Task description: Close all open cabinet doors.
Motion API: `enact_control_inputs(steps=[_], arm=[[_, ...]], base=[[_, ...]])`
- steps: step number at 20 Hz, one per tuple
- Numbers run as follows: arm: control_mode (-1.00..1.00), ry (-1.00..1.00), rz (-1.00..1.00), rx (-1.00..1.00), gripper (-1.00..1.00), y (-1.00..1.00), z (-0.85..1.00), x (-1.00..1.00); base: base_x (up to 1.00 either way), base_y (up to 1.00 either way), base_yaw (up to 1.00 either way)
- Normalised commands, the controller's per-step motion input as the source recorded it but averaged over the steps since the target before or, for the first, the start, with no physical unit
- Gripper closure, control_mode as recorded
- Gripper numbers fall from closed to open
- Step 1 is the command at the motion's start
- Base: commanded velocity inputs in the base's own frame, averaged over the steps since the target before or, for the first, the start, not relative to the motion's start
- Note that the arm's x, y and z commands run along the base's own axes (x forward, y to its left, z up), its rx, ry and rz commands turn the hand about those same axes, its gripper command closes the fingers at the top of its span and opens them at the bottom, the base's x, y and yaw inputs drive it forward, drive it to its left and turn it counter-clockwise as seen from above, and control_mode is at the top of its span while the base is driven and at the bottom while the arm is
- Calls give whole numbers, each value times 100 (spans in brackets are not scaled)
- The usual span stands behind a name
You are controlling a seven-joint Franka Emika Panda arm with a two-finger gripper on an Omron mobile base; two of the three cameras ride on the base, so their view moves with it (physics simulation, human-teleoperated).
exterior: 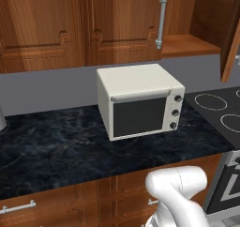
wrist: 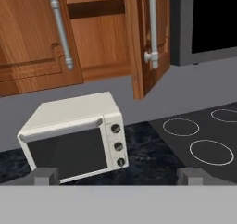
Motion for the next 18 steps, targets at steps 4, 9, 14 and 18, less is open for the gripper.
enact_control_inputs(steps=[4,9,14,18], arm=[[-100,-12,17,3,-100,-51,8,5],[-100,0,19,4,-100,-46,0,39],[-100,0,15,2,-100,-36,0,45],[-100,1,12,5,-100,-27,1,43]], base=[[0,0,0],[0,0,0],[0,0,0],[0,0,0]])
